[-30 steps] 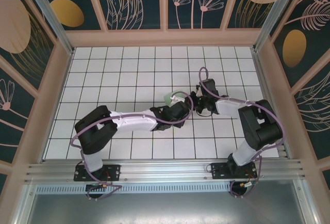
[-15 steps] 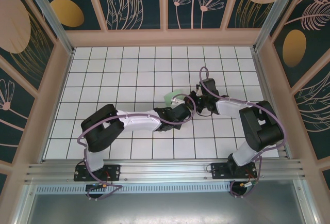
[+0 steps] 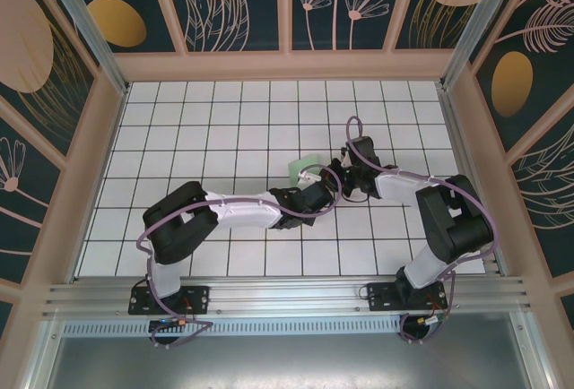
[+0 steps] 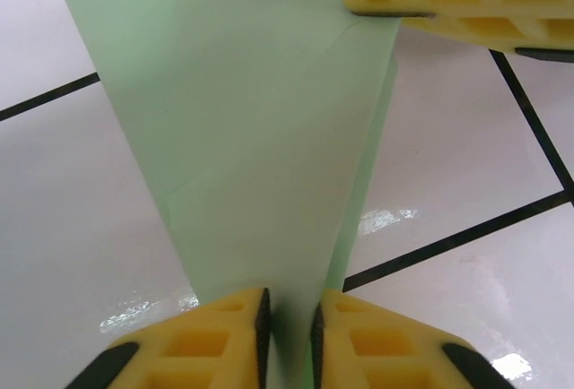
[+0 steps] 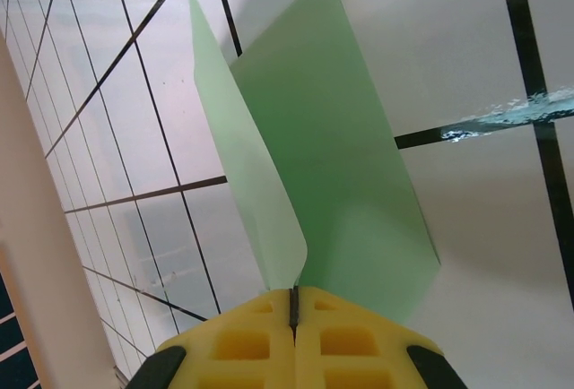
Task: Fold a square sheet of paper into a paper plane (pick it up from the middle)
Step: Fourth fold the wing at the center of the table.
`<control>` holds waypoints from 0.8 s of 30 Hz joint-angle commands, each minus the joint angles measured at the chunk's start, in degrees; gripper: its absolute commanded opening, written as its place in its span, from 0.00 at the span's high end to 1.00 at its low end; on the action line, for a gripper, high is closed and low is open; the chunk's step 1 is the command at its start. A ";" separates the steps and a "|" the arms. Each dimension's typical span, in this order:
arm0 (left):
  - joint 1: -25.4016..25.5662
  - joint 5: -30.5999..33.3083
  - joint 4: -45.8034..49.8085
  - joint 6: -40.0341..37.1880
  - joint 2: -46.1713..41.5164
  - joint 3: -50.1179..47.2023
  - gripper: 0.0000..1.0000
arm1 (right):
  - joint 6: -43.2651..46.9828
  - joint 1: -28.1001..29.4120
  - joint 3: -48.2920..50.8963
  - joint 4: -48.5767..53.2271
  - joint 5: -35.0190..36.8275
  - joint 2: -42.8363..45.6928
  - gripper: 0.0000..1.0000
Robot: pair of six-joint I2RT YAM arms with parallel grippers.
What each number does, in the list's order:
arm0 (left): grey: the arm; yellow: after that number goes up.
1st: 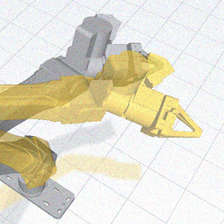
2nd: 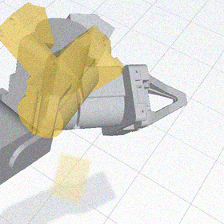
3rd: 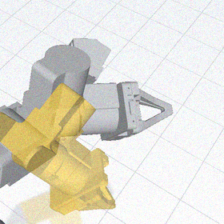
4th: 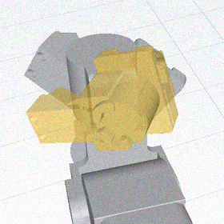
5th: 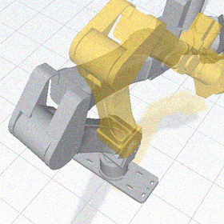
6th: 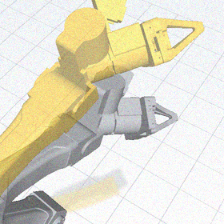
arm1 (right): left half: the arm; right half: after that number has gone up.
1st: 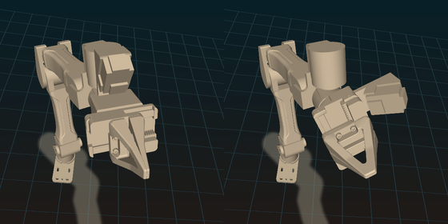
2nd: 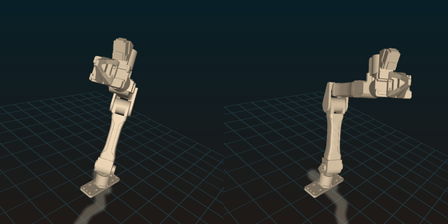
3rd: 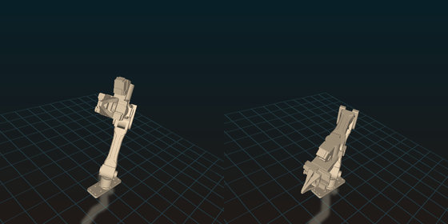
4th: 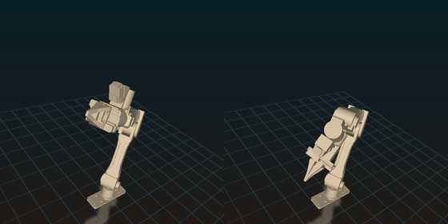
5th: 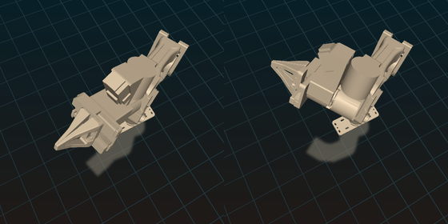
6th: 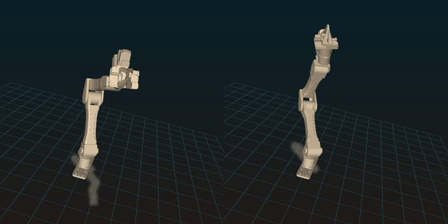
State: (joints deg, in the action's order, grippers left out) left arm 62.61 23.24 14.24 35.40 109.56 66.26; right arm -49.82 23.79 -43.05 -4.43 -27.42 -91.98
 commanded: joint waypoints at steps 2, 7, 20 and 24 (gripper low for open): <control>0.50 1.23 -0.23 0.65 0.13 -0.14 0.83 | 1.43 0.92 -1.95 1.19 0.26 -0.18 0.96; 0.50 0.38 -2.85 1.15 -0.11 -1.70 0.92 | 1.83 1.21 -2.00 1.06 -0.33 0.03 0.91; -1.79 -7.35 -18.26 5.37 -5.25 -12.81 0.95 | 10.74 -0.69 -3.60 7.86 1.05 5.93 0.60; -2.40 -9.56 -22.15 7.05 -6.12 -15.87 0.95 | 12.29 -0.83 -3.45 8.76 -0.71 5.78 0.67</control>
State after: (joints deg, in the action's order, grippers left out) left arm 60.73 16.38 -3.53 40.21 104.99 52.27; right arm -40.40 23.20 -45.36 1.54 -27.03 -87.26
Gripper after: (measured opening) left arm 0.069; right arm 0.341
